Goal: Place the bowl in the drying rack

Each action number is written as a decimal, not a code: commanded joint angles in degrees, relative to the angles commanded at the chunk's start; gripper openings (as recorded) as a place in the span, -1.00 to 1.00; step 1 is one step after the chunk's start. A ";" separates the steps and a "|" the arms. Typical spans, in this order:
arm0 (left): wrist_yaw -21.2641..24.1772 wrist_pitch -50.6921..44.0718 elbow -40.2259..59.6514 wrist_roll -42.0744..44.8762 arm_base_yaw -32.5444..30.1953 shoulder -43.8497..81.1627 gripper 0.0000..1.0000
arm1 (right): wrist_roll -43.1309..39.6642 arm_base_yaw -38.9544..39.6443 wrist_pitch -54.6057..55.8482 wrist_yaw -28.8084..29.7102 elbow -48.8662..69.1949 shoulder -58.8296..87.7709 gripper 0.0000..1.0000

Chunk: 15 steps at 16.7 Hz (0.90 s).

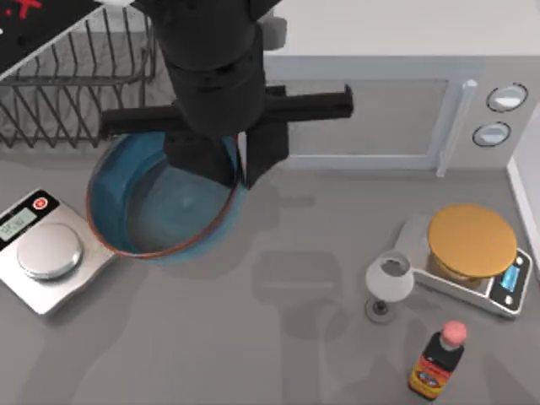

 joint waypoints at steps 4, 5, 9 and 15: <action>2.16 14.47 -8.83 8.39 10.55 -10.27 -1.00 | 0.00 0.00 0.00 0.00 0.00 0.00 1.00; 2.77 19.25 -11.74 11.00 13.77 -13.28 -1.00 | 0.00 0.00 0.00 0.00 0.00 0.00 1.00; 5.31 41.11 -24.86 22.61 27.73 -26.61 -1.00 | 0.00 0.00 0.00 0.00 0.00 0.00 1.00; 9.27 68.45 -42.02 38.29 46.86 -47.21 -1.00 | 0.00 0.00 0.00 0.00 0.00 0.00 1.00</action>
